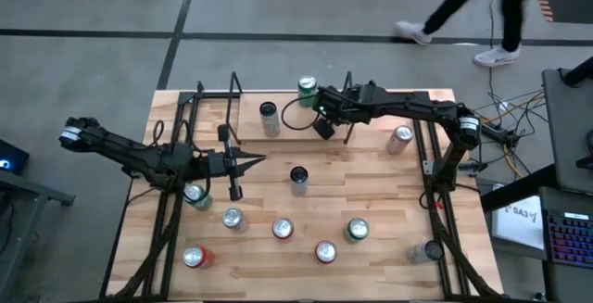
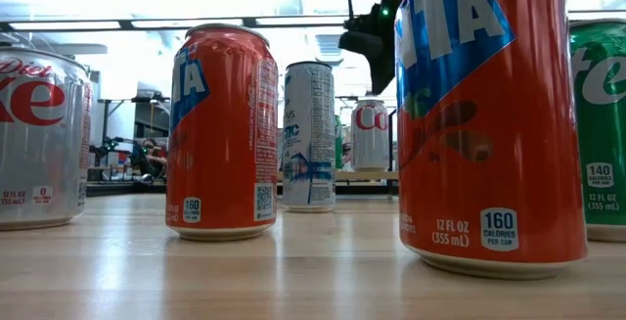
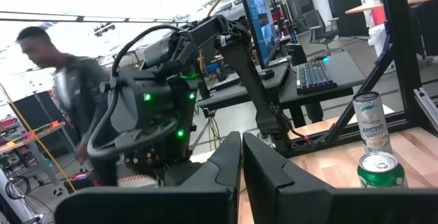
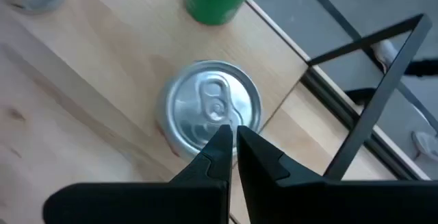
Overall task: Sort soda cans
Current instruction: Put the middle red silver soda can on the shelf
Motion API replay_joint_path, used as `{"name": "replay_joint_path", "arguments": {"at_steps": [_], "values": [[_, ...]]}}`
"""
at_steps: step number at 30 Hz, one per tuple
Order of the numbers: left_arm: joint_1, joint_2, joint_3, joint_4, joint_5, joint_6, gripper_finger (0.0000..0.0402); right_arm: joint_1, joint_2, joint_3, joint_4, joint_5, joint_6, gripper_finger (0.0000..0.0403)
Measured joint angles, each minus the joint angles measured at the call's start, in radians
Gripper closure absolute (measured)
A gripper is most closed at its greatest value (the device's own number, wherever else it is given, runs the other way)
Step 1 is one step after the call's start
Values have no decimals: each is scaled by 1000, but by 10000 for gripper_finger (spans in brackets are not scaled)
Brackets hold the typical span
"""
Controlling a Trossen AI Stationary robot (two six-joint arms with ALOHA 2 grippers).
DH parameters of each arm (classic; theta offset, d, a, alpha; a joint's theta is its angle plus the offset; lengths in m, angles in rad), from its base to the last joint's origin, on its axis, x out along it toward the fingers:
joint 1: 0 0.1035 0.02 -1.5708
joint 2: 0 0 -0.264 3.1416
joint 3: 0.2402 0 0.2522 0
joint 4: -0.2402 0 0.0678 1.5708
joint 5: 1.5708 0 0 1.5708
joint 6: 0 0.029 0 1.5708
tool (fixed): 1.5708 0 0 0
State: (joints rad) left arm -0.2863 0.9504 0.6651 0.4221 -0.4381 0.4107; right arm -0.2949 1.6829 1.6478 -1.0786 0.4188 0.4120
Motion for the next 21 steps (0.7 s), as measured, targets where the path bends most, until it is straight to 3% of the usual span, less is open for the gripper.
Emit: {"name": "replay_joint_path", "arguments": {"at_steps": [21], "values": [[0, 0, 0, 0, 0, 0, 401, 35, 8, -32, 87, -66, 62, 390]]}}
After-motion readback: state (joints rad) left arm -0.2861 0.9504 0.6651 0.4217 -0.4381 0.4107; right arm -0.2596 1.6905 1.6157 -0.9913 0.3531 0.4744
